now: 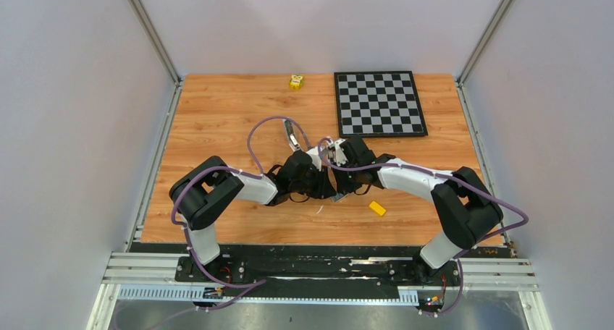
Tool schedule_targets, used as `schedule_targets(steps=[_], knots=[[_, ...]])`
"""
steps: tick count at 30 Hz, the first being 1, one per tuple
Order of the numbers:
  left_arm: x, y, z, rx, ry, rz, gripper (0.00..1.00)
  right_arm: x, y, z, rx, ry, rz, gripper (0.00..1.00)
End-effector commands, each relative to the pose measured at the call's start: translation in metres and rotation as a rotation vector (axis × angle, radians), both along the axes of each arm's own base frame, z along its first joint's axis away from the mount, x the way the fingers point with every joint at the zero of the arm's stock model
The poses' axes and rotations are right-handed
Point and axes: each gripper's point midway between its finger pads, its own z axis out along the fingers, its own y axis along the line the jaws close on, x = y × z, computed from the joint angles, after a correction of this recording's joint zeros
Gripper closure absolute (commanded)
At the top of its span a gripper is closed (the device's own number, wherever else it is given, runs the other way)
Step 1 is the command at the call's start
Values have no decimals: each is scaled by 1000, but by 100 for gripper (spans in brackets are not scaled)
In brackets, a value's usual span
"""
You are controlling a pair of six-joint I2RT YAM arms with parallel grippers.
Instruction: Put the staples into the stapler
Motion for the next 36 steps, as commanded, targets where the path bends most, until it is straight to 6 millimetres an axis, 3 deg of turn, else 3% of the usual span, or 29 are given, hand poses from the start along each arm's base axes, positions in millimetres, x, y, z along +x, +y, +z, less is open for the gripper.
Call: schedule_targets(steps=[1, 14, 25, 36], knots=[[-8, 10, -17, 66, 13, -8, 74, -5, -5, 0, -46, 10, 15, 78], [-7, 11, -16, 75, 4, -9, 74, -5, -3, 9, -28, -11, 17, 79], [-7, 11, -14, 79, 0, -12, 74, -12, 0, -4, -26, 39, 57, 75], [-7, 12, -15, 79, 1, -9, 74, -13, -2, -11, -51, 59, 62, 78]])
